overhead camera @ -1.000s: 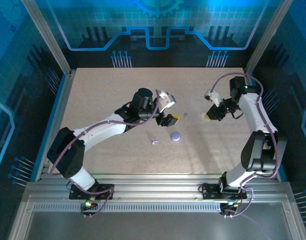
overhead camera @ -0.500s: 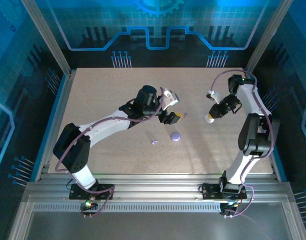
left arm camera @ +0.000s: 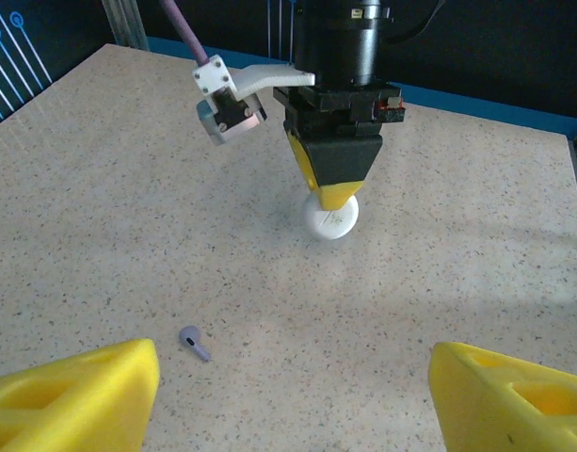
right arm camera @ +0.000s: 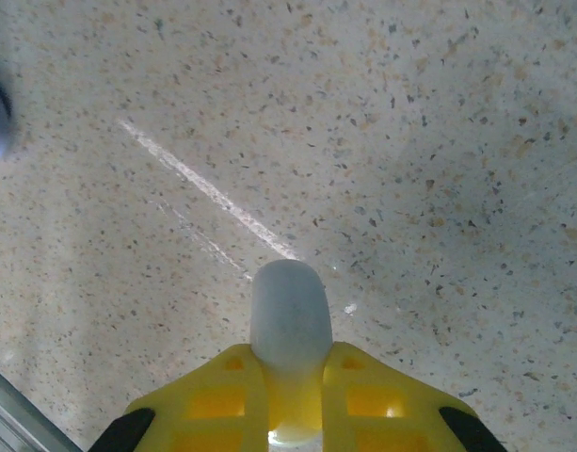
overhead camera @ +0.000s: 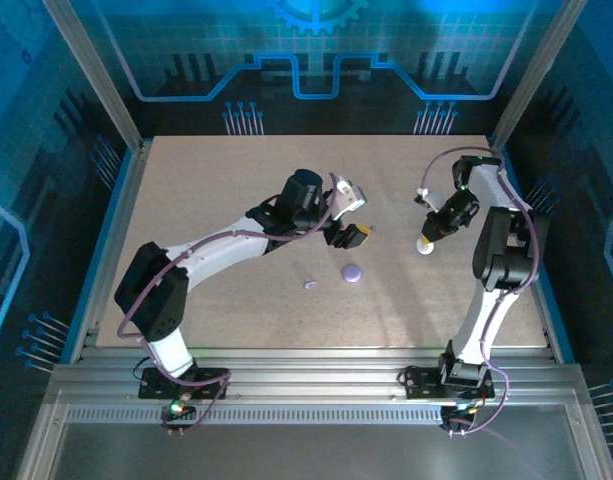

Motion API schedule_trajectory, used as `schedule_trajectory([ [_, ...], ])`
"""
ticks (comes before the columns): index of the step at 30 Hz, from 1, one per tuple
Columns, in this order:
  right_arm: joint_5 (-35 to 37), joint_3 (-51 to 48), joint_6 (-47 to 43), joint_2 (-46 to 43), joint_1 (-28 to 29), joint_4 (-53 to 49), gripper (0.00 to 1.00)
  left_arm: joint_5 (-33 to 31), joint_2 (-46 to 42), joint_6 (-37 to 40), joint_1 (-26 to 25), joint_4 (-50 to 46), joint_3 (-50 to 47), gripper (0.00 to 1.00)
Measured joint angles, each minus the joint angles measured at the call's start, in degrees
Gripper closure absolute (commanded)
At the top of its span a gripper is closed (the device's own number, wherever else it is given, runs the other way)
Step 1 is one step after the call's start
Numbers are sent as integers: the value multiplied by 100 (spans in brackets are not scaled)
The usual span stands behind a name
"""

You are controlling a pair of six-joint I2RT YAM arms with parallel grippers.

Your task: Insert wireless bluetooth earbuds into charging case

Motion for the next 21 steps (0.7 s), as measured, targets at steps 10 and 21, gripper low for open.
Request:
schedule_trajectory([
  [10,260,238,-24,474,-85,-107,96,-87,162,2,-107,-144,240,24],
  [21,234,540,-28,772,-273,-160,93,-149,417,0,-219,-195,463,24],
])
